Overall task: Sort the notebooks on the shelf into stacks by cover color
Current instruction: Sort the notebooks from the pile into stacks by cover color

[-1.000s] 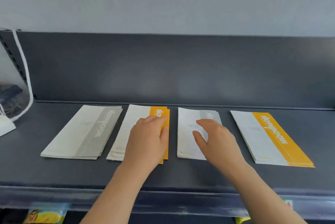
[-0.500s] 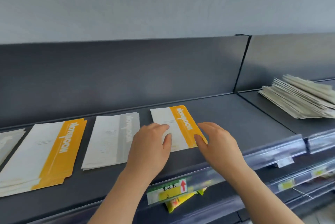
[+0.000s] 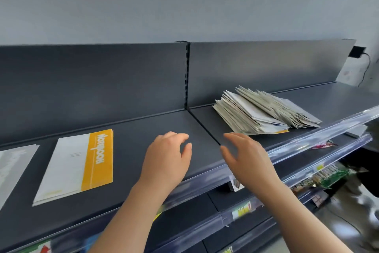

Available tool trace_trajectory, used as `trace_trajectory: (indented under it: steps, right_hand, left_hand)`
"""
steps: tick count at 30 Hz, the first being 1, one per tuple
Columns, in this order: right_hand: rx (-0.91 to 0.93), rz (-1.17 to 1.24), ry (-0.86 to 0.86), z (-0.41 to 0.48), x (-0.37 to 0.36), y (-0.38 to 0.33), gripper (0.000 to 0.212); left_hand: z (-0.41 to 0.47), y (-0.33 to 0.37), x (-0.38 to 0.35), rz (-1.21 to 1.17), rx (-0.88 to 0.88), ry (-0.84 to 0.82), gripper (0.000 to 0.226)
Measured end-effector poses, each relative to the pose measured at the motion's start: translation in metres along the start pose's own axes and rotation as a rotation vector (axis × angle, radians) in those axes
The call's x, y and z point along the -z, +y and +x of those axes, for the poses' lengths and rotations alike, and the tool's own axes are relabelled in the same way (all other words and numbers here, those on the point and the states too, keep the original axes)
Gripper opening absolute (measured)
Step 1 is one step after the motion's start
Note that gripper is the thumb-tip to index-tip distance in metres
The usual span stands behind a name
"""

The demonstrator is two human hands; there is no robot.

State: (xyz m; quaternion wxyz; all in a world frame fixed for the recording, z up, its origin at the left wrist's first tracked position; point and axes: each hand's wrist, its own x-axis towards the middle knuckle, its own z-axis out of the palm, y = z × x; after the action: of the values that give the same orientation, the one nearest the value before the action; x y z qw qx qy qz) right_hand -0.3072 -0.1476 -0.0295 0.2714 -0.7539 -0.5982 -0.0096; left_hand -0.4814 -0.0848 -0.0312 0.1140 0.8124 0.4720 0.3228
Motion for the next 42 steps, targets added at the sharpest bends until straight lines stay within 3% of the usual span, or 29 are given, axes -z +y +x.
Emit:
trace_trajectory:
  steps: [9, 17, 25, 30, 34, 37, 42]
  right_hand:
    - [-0.097, 0.001, 0.111, 0.052, 0.035, 0.090, 0.039]
    - [-0.197, 0.008, 0.194, 0.108, 0.062, 0.156, 0.037]
    - [-0.280, 0.031, 0.090, 0.161, 0.072, 0.254, 0.039]
    - [-0.288, 0.017, -0.053, 0.202, 0.067, 0.335, 0.040]
    - [-0.298, 0.026, -0.203, 0.225, 0.059, 0.382, 0.029]
    - [-0.225, 0.099, -0.240, 0.231, 0.050, 0.403, 0.025]
    - [-0.024, 0.194, -0.249, 0.228, 0.056, 0.411, 0.028]
  left_hand:
    - [0.081, 0.060, -0.057, 0.001, -0.118, 0.001, 0.026]
    - [0.153, 0.115, -0.105, -0.039, -0.210, -0.058, 0.031]
    - [0.203, 0.174, -0.168, 0.024, -0.272, -0.140, 0.034]
    - [0.220, 0.195, -0.203, 0.217, -0.106, -0.191, 0.036]
    - [0.225, 0.219, -0.223, 0.276, -0.044, 0.021, 0.030]
    - [0.227, 0.243, -0.239, 0.123, 0.030, 0.034, 0.025]
    - [0.232, 0.264, -0.260, 0.413, 0.082, -0.017, 0.032]
